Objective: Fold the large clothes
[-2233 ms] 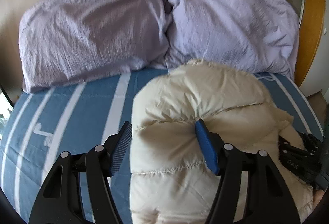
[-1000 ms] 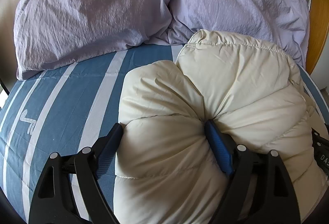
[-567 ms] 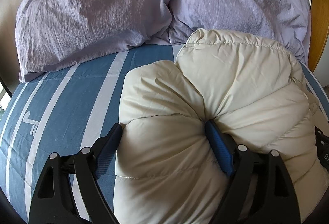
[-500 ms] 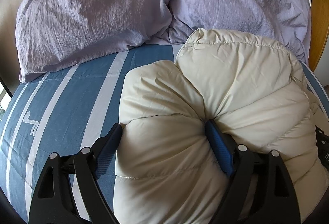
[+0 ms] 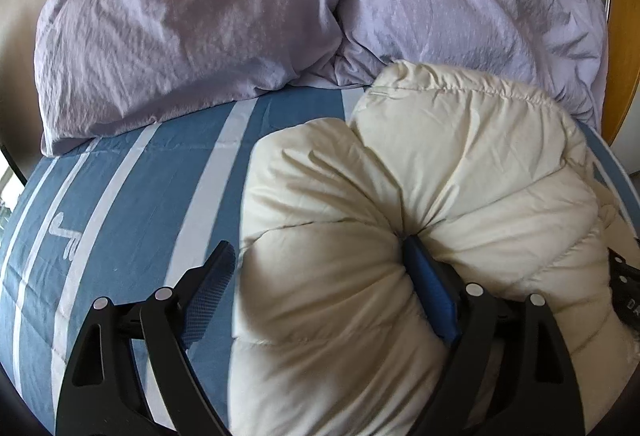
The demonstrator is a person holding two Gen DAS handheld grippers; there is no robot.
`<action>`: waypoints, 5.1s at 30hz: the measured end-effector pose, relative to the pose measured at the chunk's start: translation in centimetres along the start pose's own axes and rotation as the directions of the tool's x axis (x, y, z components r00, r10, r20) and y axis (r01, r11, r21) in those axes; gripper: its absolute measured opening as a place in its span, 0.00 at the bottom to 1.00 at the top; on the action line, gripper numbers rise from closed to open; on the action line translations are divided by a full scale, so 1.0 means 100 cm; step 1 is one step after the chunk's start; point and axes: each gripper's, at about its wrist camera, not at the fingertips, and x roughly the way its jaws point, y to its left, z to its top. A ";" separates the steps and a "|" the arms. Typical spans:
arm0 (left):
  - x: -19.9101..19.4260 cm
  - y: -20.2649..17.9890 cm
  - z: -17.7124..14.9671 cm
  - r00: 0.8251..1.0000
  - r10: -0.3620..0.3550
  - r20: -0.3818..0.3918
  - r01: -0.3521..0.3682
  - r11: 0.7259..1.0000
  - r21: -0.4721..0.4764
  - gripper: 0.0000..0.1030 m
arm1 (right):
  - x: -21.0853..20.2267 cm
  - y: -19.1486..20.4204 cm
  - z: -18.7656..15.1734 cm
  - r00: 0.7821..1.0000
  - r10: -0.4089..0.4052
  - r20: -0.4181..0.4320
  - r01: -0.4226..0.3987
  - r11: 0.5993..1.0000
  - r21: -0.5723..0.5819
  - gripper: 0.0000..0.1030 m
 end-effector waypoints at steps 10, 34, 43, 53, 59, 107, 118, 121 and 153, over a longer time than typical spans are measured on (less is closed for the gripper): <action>-0.048 0.065 -0.020 0.985 -0.169 -0.029 0.166 0.982 -0.094 0.84 | -0.057 -0.043 -0.013 0.985 0.165 -0.051 -0.157 0.979 0.130 0.96; -0.009 0.070 -0.043 0.829 -0.540 -0.144 0.456 0.803 -0.385 0.84 | -0.005 -0.055 -0.039 0.785 0.600 -0.154 -0.494 0.757 0.428 0.98; -0.004 0.070 -0.047 0.763 -0.639 -0.093 0.534 0.706 -0.465 0.69 | 0.002 -0.057 -0.042 0.718 0.689 -0.099 -0.589 0.677 0.441 0.70; -0.014 0.089 -0.035 0.726 -0.688 -0.018 0.604 0.650 -0.462 0.49 | -0.012 -0.043 -0.021 0.687 0.726 -0.038 -0.656 0.641 0.398 0.36; -0.026 0.127 -0.021 0.743 -0.667 0.063 0.613 0.638 -0.466 0.49 | -0.013 -0.004 0.010 0.661 0.750 -0.032 -0.702 0.633 0.326 0.34; -0.006 0.122 0.015 0.989 -0.080 0.126 0.099 0.984 -0.149 0.71 | -0.012 0.159 0.043 0.984 0.059 0.167 -0.012 0.964 -0.266 0.65; 0.001 0.105 0.010 0.989 -0.029 0.147 0.042 0.996 -0.081 0.74 | 0.016 0.135 0.030 0.990 0.105 0.097 -0.086 0.980 -0.179 0.71; 0.004 0.103 0.009 0.989 -0.018 0.146 0.030 0.996 -0.079 0.75 | 0.021 0.133 0.032 0.991 0.110 0.075 -0.095 0.980 -0.176 0.72; 0.005 0.120 0.004 0.996 0.001 0.088 0.007 0.996 -0.086 0.89 | 0.027 0.109 0.044 0.991 0.130 0.035 -0.127 0.989 -0.080 0.83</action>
